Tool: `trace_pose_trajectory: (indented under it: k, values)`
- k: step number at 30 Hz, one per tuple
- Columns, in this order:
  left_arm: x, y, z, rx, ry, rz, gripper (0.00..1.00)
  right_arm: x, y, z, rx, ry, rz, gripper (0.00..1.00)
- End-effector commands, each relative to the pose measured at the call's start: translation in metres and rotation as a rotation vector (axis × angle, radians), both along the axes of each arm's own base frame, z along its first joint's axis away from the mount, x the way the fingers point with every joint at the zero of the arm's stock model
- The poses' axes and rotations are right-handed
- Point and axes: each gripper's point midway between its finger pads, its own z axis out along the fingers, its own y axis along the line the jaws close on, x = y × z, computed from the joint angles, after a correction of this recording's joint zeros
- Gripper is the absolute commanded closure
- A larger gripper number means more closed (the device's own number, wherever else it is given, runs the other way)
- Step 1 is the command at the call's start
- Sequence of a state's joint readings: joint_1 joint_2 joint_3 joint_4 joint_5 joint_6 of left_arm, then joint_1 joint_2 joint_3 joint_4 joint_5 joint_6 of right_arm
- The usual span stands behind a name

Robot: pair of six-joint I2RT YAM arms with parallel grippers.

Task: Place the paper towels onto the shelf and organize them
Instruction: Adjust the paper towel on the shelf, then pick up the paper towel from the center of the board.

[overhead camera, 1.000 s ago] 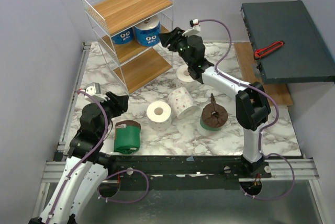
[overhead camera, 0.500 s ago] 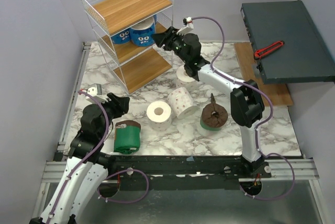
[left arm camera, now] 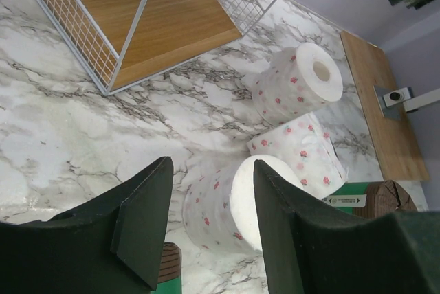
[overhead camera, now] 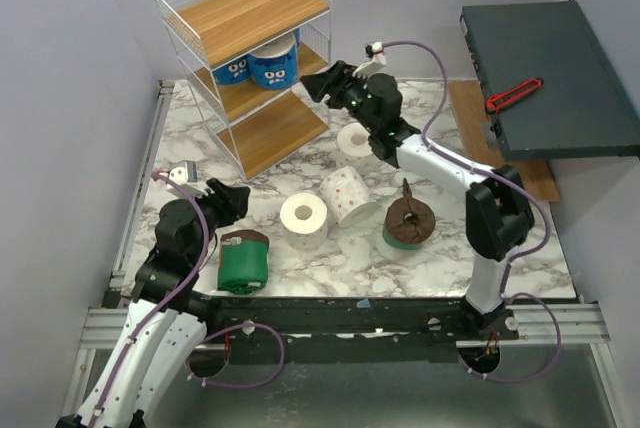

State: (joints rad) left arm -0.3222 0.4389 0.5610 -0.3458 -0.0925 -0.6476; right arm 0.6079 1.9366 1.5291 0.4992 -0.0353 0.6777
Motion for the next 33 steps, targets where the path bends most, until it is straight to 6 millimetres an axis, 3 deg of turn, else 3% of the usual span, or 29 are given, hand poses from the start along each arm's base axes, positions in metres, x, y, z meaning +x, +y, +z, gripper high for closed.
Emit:
trace_pose_trajectory:
  k: [1, 8, 12, 15, 21, 25, 30, 33]
  values:
    - [-0.003, -0.004, 0.012, -0.02, -0.03, -0.02, 0.47, -0.043, -0.025, 0.053, 0.034, -0.081, 0.011, 0.3]
    - [-0.001, -0.009, 0.011, -0.034, -0.012, -0.033, 0.47, -0.099, -0.046, 0.011, -0.102, 0.115, 0.062, 0.16]
    - [0.002, -0.013, 0.01, -0.036, 0.024, -0.044, 0.43, -0.124, -0.071, -0.018, -0.196, 0.212, 0.0, 0.0]
    - [0.006, -0.014, 0.006, -0.018, 0.073, -0.037, 0.4, -0.136, -0.105, -0.037, -0.221, 0.283, -0.117, 0.0]
    - [0.012, -0.014, -0.012, -0.011, 0.178, -0.005, 0.29, -0.155, -0.168, -0.054, -0.272, 0.323, -0.343, 0.0]
    - [0.014, -0.009, -0.023, -0.019, 0.239, 0.054, 0.02, -0.163, -0.192, -0.062, -0.36, 0.376, -0.422, 0.0]
    - [0.009, 0.0, -0.03, 0.005, 0.302, 0.116, 0.02, -0.17, -0.207, -0.077, -0.53, 0.408, -0.43, 0.0]
    - [0.006, 0.004, -0.031, -0.005, 0.316, 0.144, 0.01, -0.174, -0.213, -0.086, -0.508, 0.436, -0.46, 0.0]
